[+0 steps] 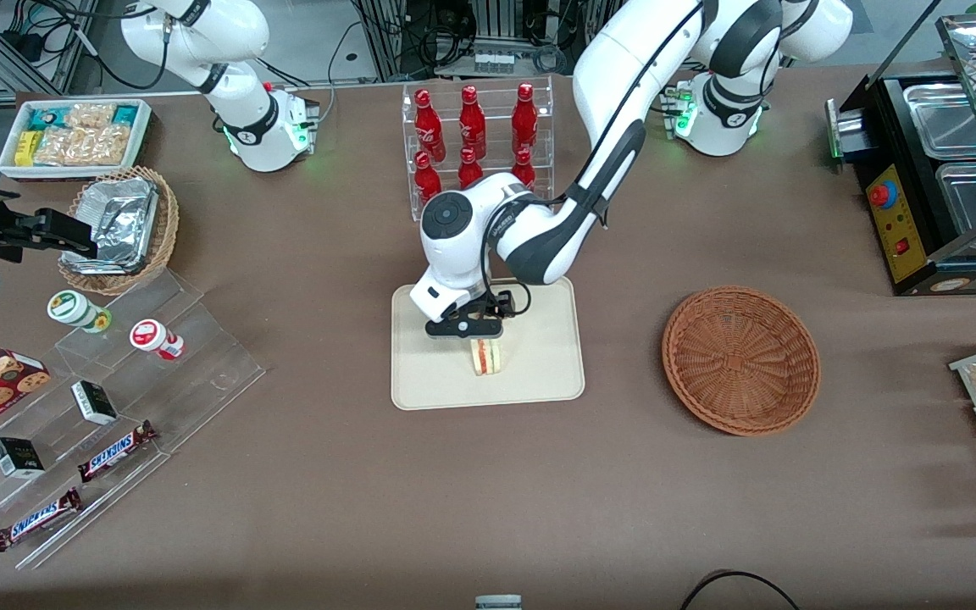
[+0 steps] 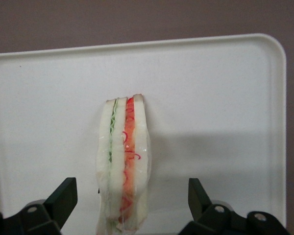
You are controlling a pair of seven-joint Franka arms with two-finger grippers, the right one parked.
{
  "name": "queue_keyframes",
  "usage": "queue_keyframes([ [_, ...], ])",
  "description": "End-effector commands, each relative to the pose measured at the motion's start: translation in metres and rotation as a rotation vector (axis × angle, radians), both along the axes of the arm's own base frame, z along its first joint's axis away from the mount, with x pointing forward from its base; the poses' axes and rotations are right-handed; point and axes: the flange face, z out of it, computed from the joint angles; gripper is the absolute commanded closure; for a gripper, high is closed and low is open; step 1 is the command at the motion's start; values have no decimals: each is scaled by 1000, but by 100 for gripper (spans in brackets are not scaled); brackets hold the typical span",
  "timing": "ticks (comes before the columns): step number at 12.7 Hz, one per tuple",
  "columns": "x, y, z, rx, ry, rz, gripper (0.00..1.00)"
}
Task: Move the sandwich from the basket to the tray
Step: 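Lower the sandwich onto the tray and open the left gripper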
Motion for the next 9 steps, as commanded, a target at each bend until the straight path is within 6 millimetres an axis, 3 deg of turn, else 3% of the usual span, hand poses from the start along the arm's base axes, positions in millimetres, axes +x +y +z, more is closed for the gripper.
queue_keyframes([
  [1, 6, 3, 41, -23, -48, 45, 0],
  [6, 15, 28, 118, -22, -78, 92, 0],
  [8, 22, 54, 155, 0, -80, 143, 0],
  [9, 32, 79, 176, 12, -79, 185, 0],
])
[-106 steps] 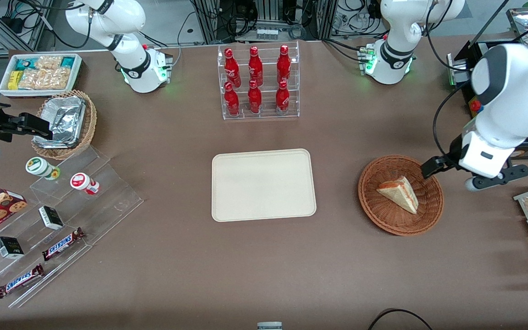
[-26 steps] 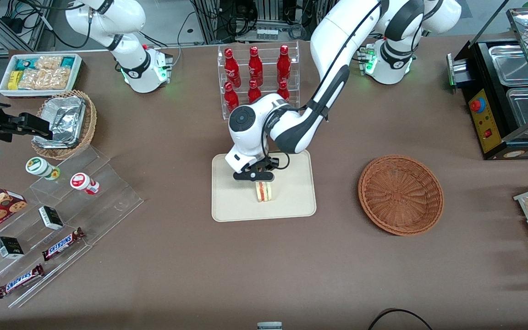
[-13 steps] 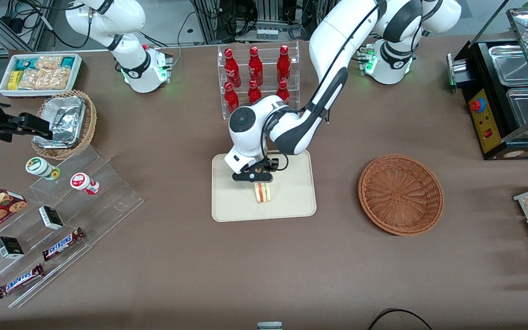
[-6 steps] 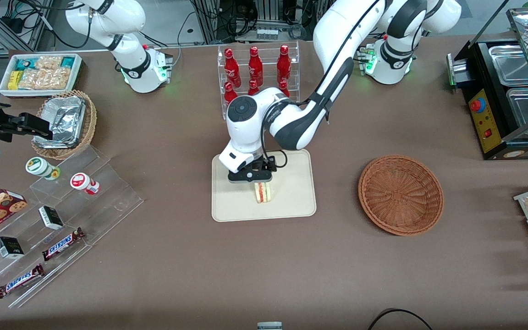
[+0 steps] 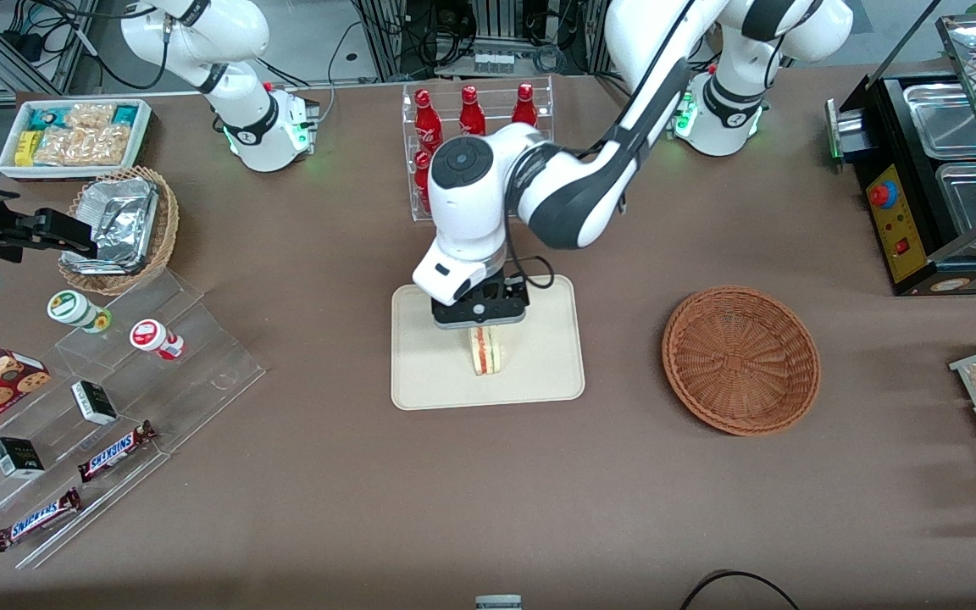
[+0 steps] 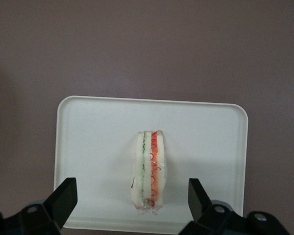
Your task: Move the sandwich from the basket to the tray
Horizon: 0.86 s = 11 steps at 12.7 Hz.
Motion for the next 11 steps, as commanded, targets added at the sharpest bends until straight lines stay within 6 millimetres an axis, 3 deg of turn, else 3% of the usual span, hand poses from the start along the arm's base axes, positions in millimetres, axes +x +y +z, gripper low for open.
queue_keyframes([
  [1, 13, 60, 57, 19, 4, 101, 0],
  [5, 31, 143, 96, 19, 36, 196, 0],
  [9, 47, 256, 157, -18, 107, 141, 0],
  [11, 41, 304, 185, -4, 141, 109, 0],
])
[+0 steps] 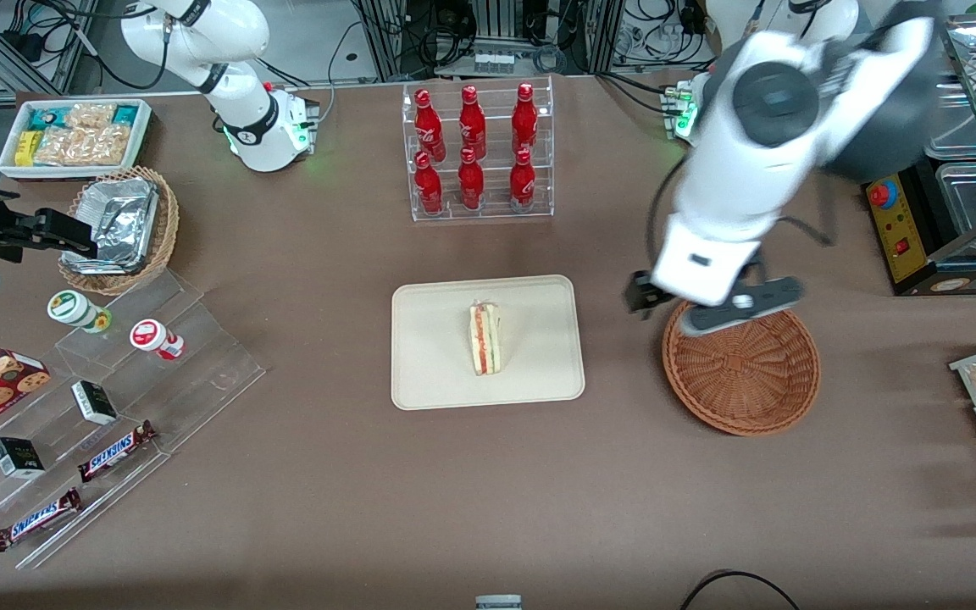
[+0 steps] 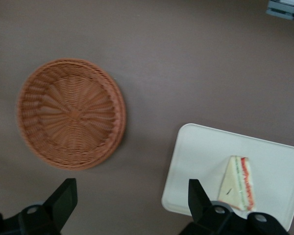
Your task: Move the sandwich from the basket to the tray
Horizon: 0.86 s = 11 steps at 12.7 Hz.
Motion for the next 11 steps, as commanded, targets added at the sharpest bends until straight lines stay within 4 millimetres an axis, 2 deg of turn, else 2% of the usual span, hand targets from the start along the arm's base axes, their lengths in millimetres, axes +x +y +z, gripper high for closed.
queue_keyframes([
  [1, -17, 54, 26, -8, 48, -53, 0],
  [4, -31, 109, 32, -29, 59, -111, 0],
  [5, -30, 129, 33, -39, 66, -129, 0],
  [11, -22, 205, 45, -63, 46, -173, 0],
])
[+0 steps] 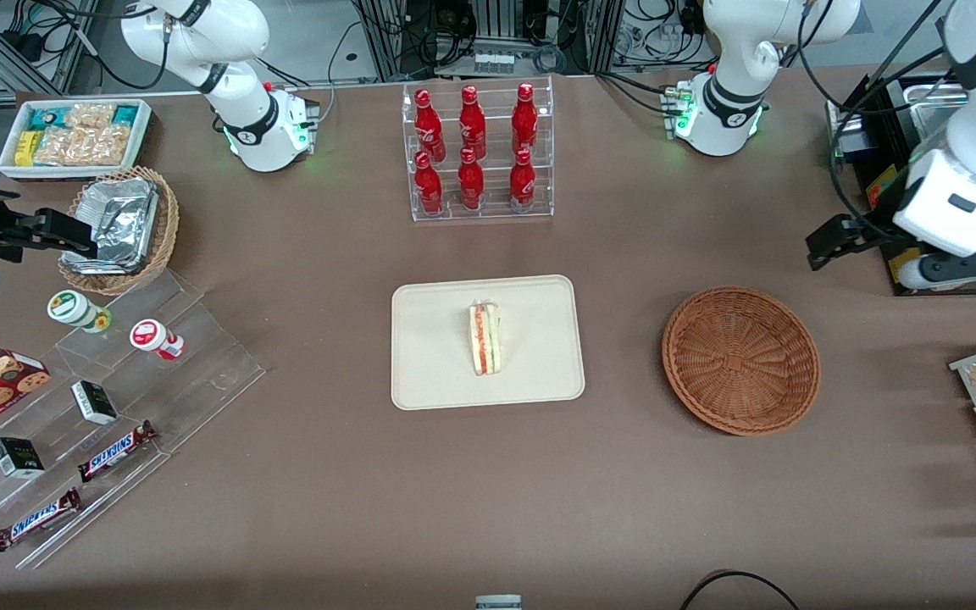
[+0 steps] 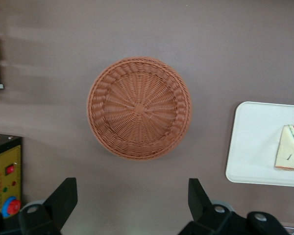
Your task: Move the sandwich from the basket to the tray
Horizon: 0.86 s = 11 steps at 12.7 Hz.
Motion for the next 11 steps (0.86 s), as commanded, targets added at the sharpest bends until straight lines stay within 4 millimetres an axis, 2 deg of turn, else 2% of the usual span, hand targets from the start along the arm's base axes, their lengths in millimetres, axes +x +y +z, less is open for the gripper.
queue_keyframes([
  [1, 0, 24, 10, -21, -22, -18, 0],
  [7, 23, 25, 12, -13, -71, -84, 0],
  [11, 24, 25, 16, -9, -83, -122, 0],
])
